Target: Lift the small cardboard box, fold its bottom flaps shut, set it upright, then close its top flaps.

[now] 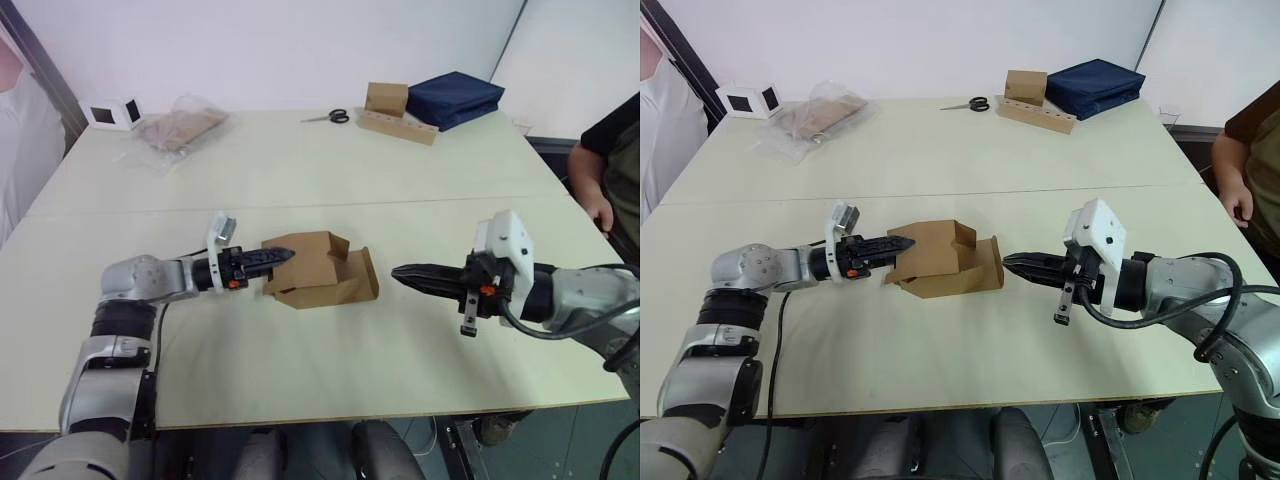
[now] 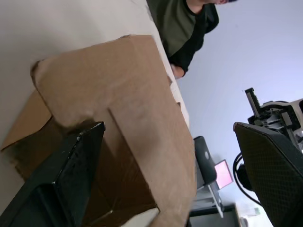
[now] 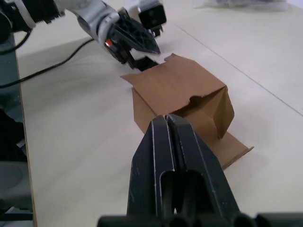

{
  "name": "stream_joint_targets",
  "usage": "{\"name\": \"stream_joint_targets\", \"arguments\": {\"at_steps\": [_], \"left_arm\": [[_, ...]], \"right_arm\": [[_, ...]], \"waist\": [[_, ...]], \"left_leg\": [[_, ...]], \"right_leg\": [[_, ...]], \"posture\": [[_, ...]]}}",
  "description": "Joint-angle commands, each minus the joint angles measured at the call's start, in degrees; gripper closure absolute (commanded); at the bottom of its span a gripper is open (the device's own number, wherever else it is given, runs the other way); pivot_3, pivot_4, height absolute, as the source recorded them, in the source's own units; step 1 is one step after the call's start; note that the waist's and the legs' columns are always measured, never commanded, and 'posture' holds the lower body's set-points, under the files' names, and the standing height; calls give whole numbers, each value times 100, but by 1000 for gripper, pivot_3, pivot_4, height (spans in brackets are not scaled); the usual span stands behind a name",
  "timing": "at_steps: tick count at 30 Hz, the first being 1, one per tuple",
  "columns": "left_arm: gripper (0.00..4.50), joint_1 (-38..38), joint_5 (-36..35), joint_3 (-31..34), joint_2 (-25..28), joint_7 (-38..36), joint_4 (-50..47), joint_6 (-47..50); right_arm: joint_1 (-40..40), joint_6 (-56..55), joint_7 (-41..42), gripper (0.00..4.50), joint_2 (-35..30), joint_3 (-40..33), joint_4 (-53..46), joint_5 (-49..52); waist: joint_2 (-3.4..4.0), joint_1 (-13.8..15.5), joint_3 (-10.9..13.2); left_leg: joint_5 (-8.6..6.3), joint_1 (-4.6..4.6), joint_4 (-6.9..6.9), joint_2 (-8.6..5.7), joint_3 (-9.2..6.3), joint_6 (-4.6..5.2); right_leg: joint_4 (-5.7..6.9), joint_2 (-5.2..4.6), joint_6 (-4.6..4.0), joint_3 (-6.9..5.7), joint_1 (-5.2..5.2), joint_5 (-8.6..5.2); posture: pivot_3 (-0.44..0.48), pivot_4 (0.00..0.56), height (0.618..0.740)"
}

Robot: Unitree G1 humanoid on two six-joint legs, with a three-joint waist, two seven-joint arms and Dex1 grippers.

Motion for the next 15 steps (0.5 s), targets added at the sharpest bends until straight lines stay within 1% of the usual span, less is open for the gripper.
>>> {"name": "stream_joint_targets", "arguments": {"at_steps": [1,2,3,4,5,8,11,12,13,15], "left_arm": [[20,-227,86,47,-55,-142,51,-115],[20,-257,106,55,-86,-147,94,-128],[538,-286,127,61,-111,-152,139,-142],[706,-308,144,73,-132,-153,171,-152],[1177,-322,160,82,-148,-157,191,-158],[2330,-389,196,100,-237,-161,245,-183],[3667,-434,213,131,-317,-142,295,-174],[3975,-443,218,137,-342,-136,302,-174],[4398,-449,222,142,-369,-128,301,-171],[4462,-448,213,159,-401,-124,283,-142]], "right_arm": [[-2,15,-39,4500,-75,-226,-201,149],[-6,20,-52,4500,-82,-224,-203,159],[-11,22,-63,4500,-86,-214,-206,159],[-10,25,-72,4500,-91,-214,-214,166],[-8,27,-78,4500,-95,-215,-219,172],[-9,47,-126,4500,-94,-212,-245,208],[-15,64,-160,4500,-89,-213,-259,226],[-17,72,-172,4500,-88,-215,-266,230],[-23,84,-189,4500,-81,-216,-275,242],[-23,97,-213,4500,-77,-216,-292,253]], "waist": [[0,0,0],[0,-1,0],[0,-4,0],[0,-3,0],[0,-3,0],[0,-3,0],[0,-2,0],[0,-2,0],[0,-1,0],[0,3,0]], "left_leg": [[0,0,0,0,-1,0],[0,0,0,0,-1,0],[0,0,0,0,-1,0],[0,0,0,0,-1,0],[0,0,0,0,-1,0],[0,0,0,0,-1,0],[0,0,0,0,-1,0],[0,0,0,0,-1,0],[0,0,0,0,-1,0],[0,0,0,0,-1,0]], "right_leg": [[0,0,0,0,0,0],[1,0,0,0,0,0],[1,0,0,0,0,0],[1,0,0,0,0,0],[1,0,0,0,0,0],[1,0,0,0,0,0],[1,0,0,0,0,0],[1,0,0,0,0,0],[1,0,0,0,0,0],[1,0,0,0,0,0]], "posture": [[0,150,740],[0,150,740],[0,150,740],[0,150,740],[0,150,740],[0,150,740],[0,150,740],[0,150,740],[0,150,740],[0,150,740]]}}
